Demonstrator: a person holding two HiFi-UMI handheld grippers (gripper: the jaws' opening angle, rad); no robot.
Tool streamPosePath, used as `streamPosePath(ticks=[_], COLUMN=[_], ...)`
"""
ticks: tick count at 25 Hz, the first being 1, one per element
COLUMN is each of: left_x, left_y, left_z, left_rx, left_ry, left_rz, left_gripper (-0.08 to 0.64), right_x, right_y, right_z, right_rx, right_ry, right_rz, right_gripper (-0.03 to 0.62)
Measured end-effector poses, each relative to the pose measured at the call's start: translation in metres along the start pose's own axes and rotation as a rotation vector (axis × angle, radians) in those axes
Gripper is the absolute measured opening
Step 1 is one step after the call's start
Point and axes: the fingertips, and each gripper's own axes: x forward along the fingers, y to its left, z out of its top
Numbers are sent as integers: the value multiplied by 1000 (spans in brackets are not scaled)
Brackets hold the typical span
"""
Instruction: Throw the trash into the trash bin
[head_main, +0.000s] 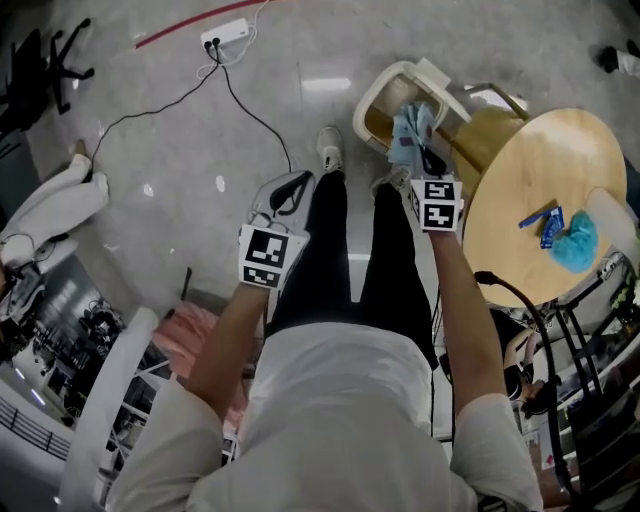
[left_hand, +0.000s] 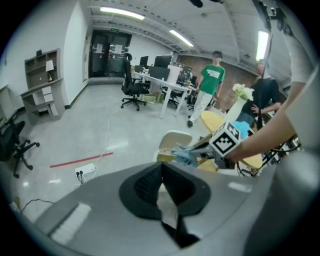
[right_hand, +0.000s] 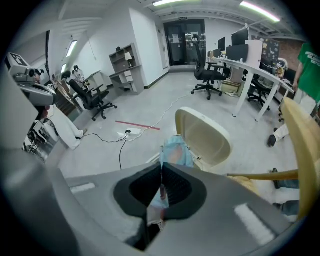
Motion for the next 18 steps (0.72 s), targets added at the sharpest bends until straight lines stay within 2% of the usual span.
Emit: streamPosePath(ticks=[10,18], left_x=[38,67], left_y=[7,6], left_z=[-28,-50], left_rx=[28,14], left_ry=[29,43], left_rz=[-25,-46], left_gripper=[5,5], right_x=[63,102], right_y=[-8,-12], right_z=[-23,-47], right_rx=[33,48], right_ry=[11,33], right_rz=[4,6], right_gripper=[5,5])
